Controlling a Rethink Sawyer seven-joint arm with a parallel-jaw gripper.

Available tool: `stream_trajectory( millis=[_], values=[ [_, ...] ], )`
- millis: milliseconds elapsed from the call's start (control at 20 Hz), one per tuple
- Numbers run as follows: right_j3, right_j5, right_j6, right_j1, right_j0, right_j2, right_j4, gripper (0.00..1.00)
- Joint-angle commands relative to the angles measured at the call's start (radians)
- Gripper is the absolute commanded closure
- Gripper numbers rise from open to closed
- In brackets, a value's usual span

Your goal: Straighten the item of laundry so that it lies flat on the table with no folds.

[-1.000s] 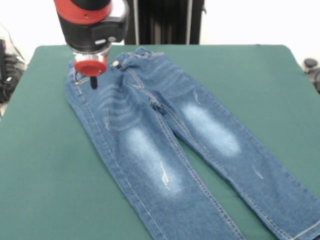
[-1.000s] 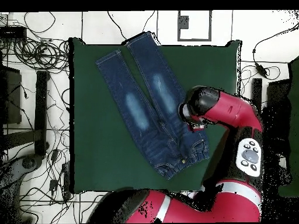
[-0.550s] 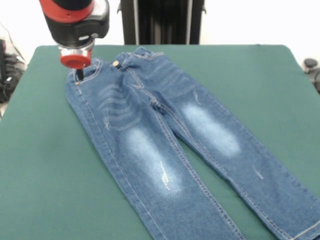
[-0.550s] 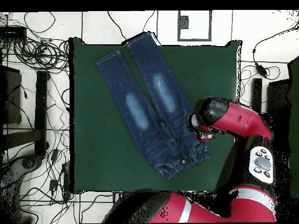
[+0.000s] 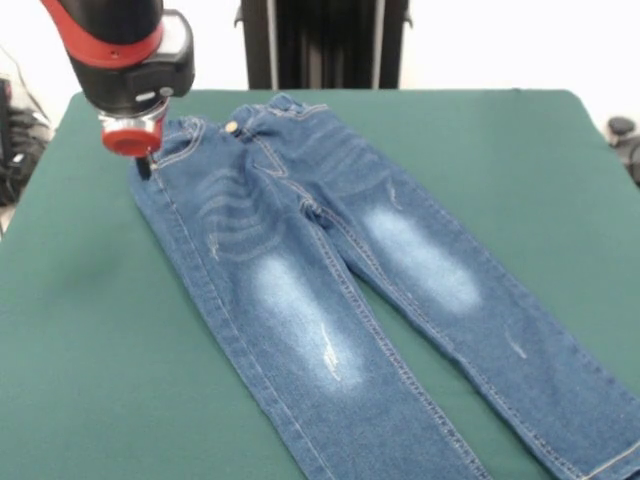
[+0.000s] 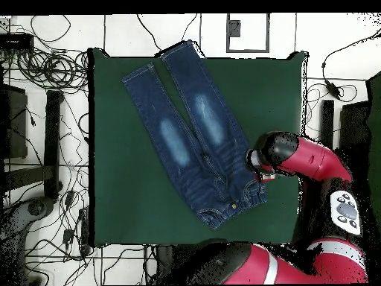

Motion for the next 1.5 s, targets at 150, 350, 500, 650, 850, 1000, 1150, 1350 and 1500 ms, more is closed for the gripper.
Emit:
stream_trajectory(
  millis=[150,350,500,650,850,1000,1150,1350,1500],
  values=[
    [0.119,-0.074,-0.221,0.101,-0.02,0.205,-0.042,0.0],
    [0.124,-0.059,-0.224,0.107,-0.038,0.228,-0.04,0.0],
    [0.132,-0.05,-0.223,0.112,-0.047,0.243,-0.036,0.0],
    [0.13,-0.041,-0.218,0.119,-0.051,0.251,-0.046,0.0],
    [0.11,-0.01,-0.226,0.141,-0.052,0.253,-0.067,0.0],
    [0.083,-0.006,-0.238,0.164,-0.058,0.253,-0.091,0.0],
    [0.042,-0.007,-0.239,0.195,-0.064,0.255,-0.123,0.0],
    [0.0,-0.026,-0.222,0.223,-0.052,0.246,-0.153,0.0],
    [-0.031,-0.068,-0.188,0.24,-0.033,0.228,-0.179,0.0]
  ],
)
